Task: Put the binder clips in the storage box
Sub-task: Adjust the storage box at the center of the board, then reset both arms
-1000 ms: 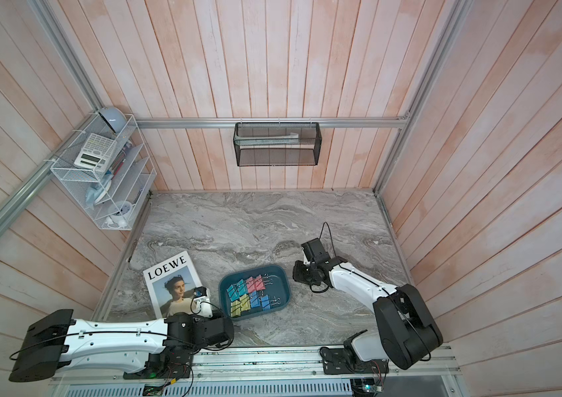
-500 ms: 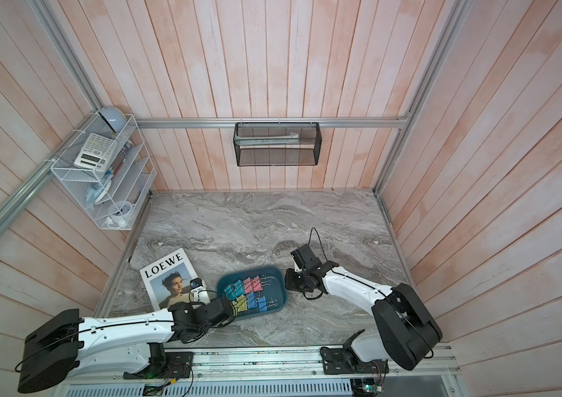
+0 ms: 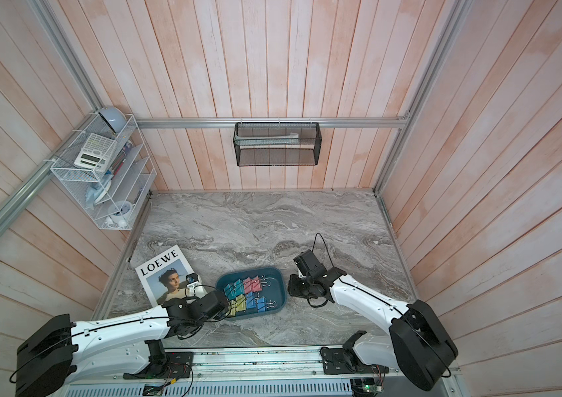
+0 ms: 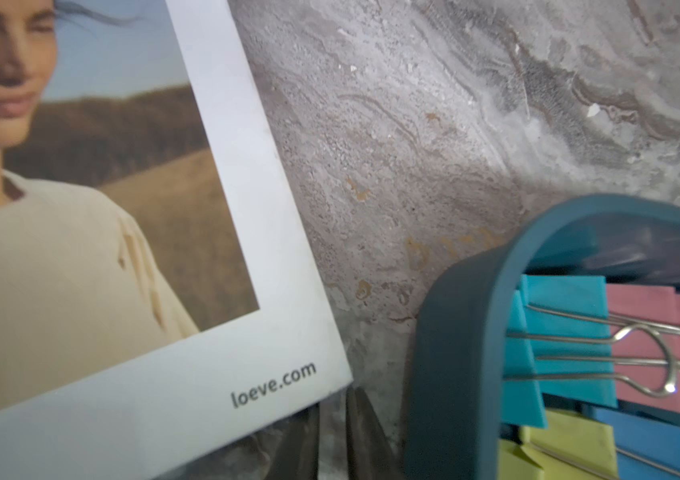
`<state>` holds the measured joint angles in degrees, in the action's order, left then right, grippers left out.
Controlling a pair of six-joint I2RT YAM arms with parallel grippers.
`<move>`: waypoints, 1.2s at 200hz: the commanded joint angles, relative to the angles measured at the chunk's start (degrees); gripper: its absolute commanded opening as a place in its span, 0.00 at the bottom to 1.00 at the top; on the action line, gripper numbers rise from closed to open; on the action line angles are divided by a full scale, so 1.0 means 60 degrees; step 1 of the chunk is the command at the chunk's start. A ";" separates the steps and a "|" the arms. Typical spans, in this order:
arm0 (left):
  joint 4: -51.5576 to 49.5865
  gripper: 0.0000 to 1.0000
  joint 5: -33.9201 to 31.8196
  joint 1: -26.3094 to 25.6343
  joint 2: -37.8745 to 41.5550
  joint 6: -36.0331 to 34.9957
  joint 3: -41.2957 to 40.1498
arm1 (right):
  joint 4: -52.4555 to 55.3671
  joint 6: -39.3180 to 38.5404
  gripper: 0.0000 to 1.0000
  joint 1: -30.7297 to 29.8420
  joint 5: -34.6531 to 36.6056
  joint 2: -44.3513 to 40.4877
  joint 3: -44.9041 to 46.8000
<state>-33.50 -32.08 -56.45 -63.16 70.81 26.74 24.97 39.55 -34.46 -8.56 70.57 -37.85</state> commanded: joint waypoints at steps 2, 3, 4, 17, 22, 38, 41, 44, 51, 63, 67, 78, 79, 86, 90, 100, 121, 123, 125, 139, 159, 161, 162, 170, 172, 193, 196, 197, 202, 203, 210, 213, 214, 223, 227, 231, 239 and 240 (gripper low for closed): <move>-0.0723 0.58 -0.0662 0.0678 0.0345 -0.0981 0.0658 | 0.0750 -0.1423 0.38 0.0879 0.1183 -0.0821 -0.0789; -0.0764 0.60 -0.0690 0.0721 0.0345 -0.1022 0.0693 | 0.0725 -0.1458 0.39 0.0902 0.1261 -0.0856 -0.0808; -0.0784 0.61 -0.0726 0.0765 0.0345 -0.1065 0.0726 | 0.0699 -0.1491 0.40 0.0920 0.1343 -0.0896 -0.0832; -0.0781 0.89 -0.1014 0.1366 0.0256 -0.1765 0.1149 | -0.0013 -0.2020 0.47 0.1004 0.2933 -0.1380 -0.0882; -0.0645 0.93 -0.0982 0.1683 0.0195 -0.2124 0.1311 | -0.0440 -0.2383 0.53 0.1039 0.3411 -0.1550 -0.0780; -0.0170 1.00 -0.0972 0.2509 0.0099 -0.3189 0.1876 | -0.1251 -0.3379 0.78 0.1247 0.4528 -0.1853 -0.0853; -0.0126 1.00 -0.1056 0.2620 0.0084 -0.3310 0.1983 | -0.1355 -0.3541 0.80 0.1299 0.4734 -0.1858 -0.0866; -0.0084 1.00 -0.1154 0.2733 0.0082 -0.3456 0.2088 | -0.1436 -0.3674 0.82 0.1368 0.4962 -0.1858 -0.0888; 0.0054 1.00 -0.1345 0.2995 0.0082 -0.3797 0.2337 | -0.1566 -0.3995 0.85 0.1532 0.5332 -0.1823 -0.1012; 0.0454 1.00 -0.1526 0.3536 0.0096 -0.4470 0.2628 | -0.1793 -0.4506 0.89 0.1839 0.5738 -0.1753 -0.1098; 0.0573 1.00 -0.1552 0.3779 0.0083 -0.4637 0.2722 | -0.1919 -0.4632 0.94 0.1943 0.5881 -0.1731 -0.1093; 0.0867 1.00 -0.1510 0.4512 0.0035 -0.5106 0.2935 | -0.2159 -0.4944 0.98 0.2315 0.5920 -0.1644 -0.1001; 0.0888 1.00 -0.1510 0.4580 0.0029 -0.5128 0.2960 | -0.2179 -0.4948 0.98 0.2344 0.5922 -0.1634 -0.1001; 0.0974 1.00 -0.1569 0.5040 -0.0006 -0.5224 0.3106 | -0.2261 -0.4843 0.98 0.2603 0.5906 -0.1571 -0.0942; 0.1073 1.00 -0.1613 0.5269 -0.0006 -0.5303 0.3149 | -0.2348 -0.4767 0.98 0.2735 0.5881 -0.1545 -0.0885; 0.1689 1.00 -0.1763 0.5684 0.0033 -0.5702 0.3094 | -0.2956 -0.4839 0.98 0.2960 0.5893 -0.1482 -0.0522; 0.4078 1.00 -0.2350 0.6000 0.0217 -0.7179 0.2389 | -0.4881 -0.5391 0.98 0.3310 0.6249 -0.1207 0.0440; 0.4331 1.00 -0.2427 0.6007 0.0233 -0.7361 0.2297 | -0.5067 -0.5413 0.98 0.3366 0.6257 -0.1161 0.0519; 0.4596 1.00 -0.2519 0.6009 0.0240 -0.7508 0.2208 | -0.5274 -0.5440 0.98 0.3417 0.6274 -0.1109 0.0601; 0.6950 1.00 -0.3201 0.6136 0.0287 -0.8852 0.1221 | -0.6984 -0.5746 0.98 0.3635 0.6670 -0.0643 0.1304; 0.9020 1.00 -0.2971 0.6704 0.0165 -0.9943 0.0219 | -0.9433 -0.6178 0.98 0.3861 0.7278 0.0213 0.2093; 0.9126 1.00 -0.2915 0.6769 0.0150 -0.9993 0.0132 | -0.9691 -0.6232 0.98 0.3866 0.7313 0.0326 0.2181; 0.9178 1.00 -0.2864 0.6806 0.0138 -1.0018 0.0086 | -0.9820 -0.6251 0.98 0.3874 0.7321 0.0376 0.2223; 0.9850 1.00 -0.2633 0.7038 0.0039 -1.0221 -0.0315 | -1.0857 -0.6416 0.98 0.3967 0.7337 0.0783 0.2551; 1.0070 1.00 -0.2592 0.7076 -0.0002 -1.0271 -0.0426 | -1.1120 -0.6467 0.98 0.3988 0.7331 0.0889 0.2633; 1.2798 1.00 -0.1922 0.7398 -0.0843 -1.1041 -0.1505 | -1.3260 -0.6427 0.98 0.4091 0.7461 0.2026 0.3225; 1.3031 1.00 -0.1905 0.7435 -0.1026 -1.1153 -0.1554 | -1.3541 -0.6381 0.98 0.4105 0.7405 0.2207 0.3280; 1.3108 1.00 -0.1898 0.7440 -0.1095 -1.1199 -0.1563 | -1.3656 -0.6376 0.98 0.4118 0.7389 0.2269 0.3314; 1.3466 1.00 -0.1901 0.7497 -0.1425 -1.1389 -0.1611 | -1.4350 -0.6442 0.98 0.4146 0.7317 0.2602 0.3458; 1.3545 1.00 -0.1903 0.7507 -0.1499 -1.1419 -0.1613 | -1.4500 -0.6465 0.98 0.4153 0.7308 0.2664 0.3484; 1.4177 1.00 -0.1904 0.7580 -0.2006 -1.1617 -0.1675 | -1.4842 -0.6609 0.98 0.4122 0.7198 0.2860 0.3521; 1.4518 1.00 -0.1881 0.7615 -0.2208 -1.1685 -0.1723 | -1.4546 -0.6596 0.98 0.4118 0.7097 0.2783 0.3473; 1.4635 1.00 -0.1864 0.7633 -0.2294 -1.1670 -0.1735 | -1.4488 -0.6586 0.98 0.4125 0.7045 0.2740 0.3447; 1.5440 1.00 -0.1436 0.7854 -0.2971 -1.1353 -0.1883 | -1.3657 -0.6433 0.98 0.4200 0.6787 0.2518 0.3264; 1.5797 1.00 -0.1127 0.7945 -0.3303 -1.1307 -0.1927 | -1.3521 -0.6379 0.98 0.4293 0.6654 0.2494 0.3221; 1.6075 1.00 -0.0902 0.7987 -0.3634 -1.1289 -0.1937 | -1.3484 -0.6343 0.98 0.4395 0.6396 0.2522 0.3190; 1.6926 1.00 -0.0506 0.8031 -0.4258 -1.1685 -0.1903 | -1.3316 -0.6190 0.98 0.4640 0.5836 0.2659 0.3155; 1.6916 1.00 -0.0473 0.8023 -0.4271 -1.1714 -0.1906 | -1.3251 -0.6149 0.98 0.4664 0.5799 0.2693 0.3149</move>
<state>48.07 -42.52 -9.67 -81.47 5.32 16.10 -50.11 1.43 -9.13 32.03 86.59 -17.58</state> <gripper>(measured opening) 0.998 0.979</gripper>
